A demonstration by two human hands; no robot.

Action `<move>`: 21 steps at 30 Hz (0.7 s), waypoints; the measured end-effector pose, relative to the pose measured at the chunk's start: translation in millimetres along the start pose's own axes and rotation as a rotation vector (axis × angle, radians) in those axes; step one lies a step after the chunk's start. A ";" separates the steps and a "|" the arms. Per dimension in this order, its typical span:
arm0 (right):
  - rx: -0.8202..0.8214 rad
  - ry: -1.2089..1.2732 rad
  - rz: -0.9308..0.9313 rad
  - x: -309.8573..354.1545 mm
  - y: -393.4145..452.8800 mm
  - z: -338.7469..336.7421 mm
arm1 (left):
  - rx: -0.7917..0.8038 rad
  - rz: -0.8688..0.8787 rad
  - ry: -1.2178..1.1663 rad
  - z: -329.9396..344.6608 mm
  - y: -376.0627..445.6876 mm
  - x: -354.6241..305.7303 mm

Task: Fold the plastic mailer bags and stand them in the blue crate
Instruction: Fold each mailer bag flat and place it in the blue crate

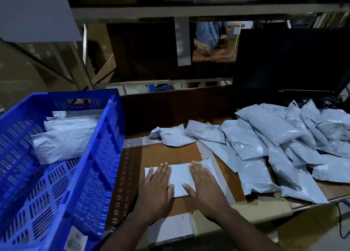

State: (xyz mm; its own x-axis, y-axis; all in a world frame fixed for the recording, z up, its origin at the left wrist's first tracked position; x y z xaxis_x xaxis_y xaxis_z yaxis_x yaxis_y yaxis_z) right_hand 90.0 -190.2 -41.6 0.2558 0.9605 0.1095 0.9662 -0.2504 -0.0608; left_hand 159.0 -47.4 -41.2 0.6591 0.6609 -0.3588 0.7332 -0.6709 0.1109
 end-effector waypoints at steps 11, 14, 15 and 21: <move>-0.004 0.073 -0.009 -15.6 -4.7 0.1 | -0.020 0.005 -0.058 -1.9 -2.9 3.1; -0.036 -0.057 -0.022 -18.9 2.8 3.3 | -0.056 -0.048 -0.061 -6.2 -2.7 6.8; -0.061 -0.098 -0.032 -19.3 4.0 4.0 | -0.056 -0.068 -0.051 -5.8 -3.5 8.7; -0.056 -0.124 0.003 -26.4 1.3 3.9 | -0.028 -0.137 -0.076 0.6 -7.0 18.7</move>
State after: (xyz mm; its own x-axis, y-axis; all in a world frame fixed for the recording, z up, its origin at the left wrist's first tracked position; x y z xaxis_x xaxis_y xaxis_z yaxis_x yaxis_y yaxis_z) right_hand 84.3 -215.5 -48.5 0.2561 0.9666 -0.0141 0.9666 -0.2562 -0.0053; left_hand 166.1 -30.6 -49.3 0.5388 0.7175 -0.4414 0.8204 -0.5659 0.0815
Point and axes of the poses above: each hand's wrist, its own y-axis towards the middle knuckle, its own z-axis out of the palm, x = y × z, the point moved 8 cm from there along y, towards the middle knuckle, and after that the axes turned 12 degrees about -y, right-handed, at the moved point
